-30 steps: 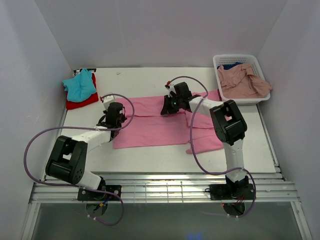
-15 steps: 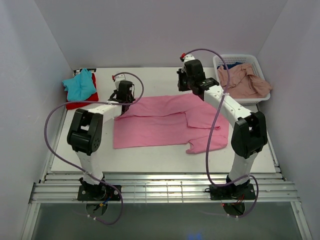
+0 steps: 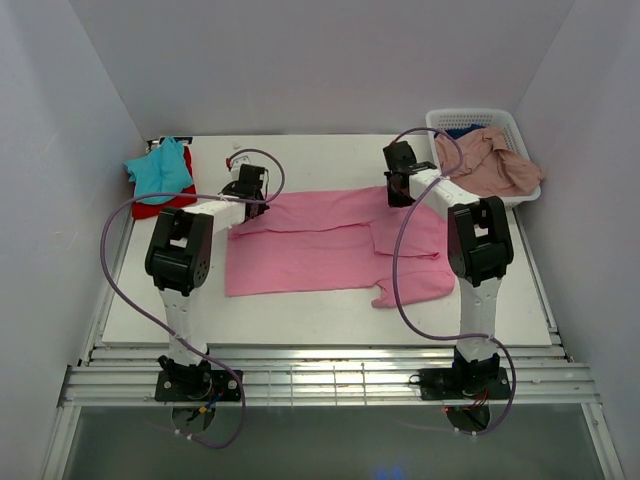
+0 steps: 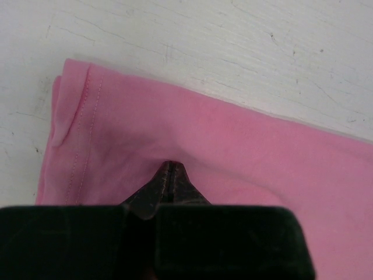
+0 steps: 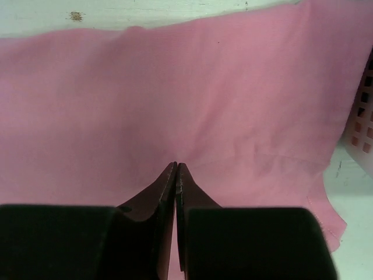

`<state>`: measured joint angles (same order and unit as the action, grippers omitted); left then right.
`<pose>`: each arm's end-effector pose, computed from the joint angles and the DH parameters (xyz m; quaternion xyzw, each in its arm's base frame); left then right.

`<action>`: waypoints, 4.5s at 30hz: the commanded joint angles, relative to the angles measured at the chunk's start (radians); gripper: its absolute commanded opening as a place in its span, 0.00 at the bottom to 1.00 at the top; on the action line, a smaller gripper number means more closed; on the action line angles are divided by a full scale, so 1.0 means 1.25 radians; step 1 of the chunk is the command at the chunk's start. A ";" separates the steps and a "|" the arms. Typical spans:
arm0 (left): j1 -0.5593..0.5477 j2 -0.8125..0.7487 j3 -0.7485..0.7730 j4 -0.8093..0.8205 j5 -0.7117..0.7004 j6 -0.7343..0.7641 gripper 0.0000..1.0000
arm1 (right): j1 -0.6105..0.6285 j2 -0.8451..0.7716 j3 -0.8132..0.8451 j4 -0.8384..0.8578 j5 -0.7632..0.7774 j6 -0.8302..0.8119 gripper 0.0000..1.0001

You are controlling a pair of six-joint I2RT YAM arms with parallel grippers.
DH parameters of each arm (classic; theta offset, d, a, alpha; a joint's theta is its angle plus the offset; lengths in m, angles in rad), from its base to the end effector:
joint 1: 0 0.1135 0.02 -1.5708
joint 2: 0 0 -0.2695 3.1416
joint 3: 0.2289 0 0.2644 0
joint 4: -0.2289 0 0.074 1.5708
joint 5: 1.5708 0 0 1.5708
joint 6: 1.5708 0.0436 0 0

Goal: Fold and stack the t-shirts
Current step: Fold the tshirt

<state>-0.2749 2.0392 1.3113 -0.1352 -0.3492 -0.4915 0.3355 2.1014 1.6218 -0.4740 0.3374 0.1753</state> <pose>0.4358 -0.1074 0.1401 -0.1597 0.9119 0.0235 0.3774 0.4572 0.1441 0.1865 -0.0243 0.9403 -0.0791 0.3301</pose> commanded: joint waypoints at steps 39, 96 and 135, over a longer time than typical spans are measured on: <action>0.029 -0.046 0.341 0.208 -0.034 0.305 0.53 | -0.046 -0.309 0.012 0.141 -0.056 -0.090 0.44; -0.191 -0.467 -0.375 -0.079 -0.443 -0.029 0.53 | 0.145 -0.436 -0.555 0.129 0.007 0.121 0.40; 0.030 -0.493 -0.534 0.085 -0.203 0.026 0.56 | 0.144 -0.375 -0.549 0.177 -0.018 0.045 0.08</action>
<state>-0.2440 1.4425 0.6418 -0.0193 -0.6136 -0.4389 0.5129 1.6703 0.9344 -0.2401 0.3080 0.2420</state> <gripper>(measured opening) 0.575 0.081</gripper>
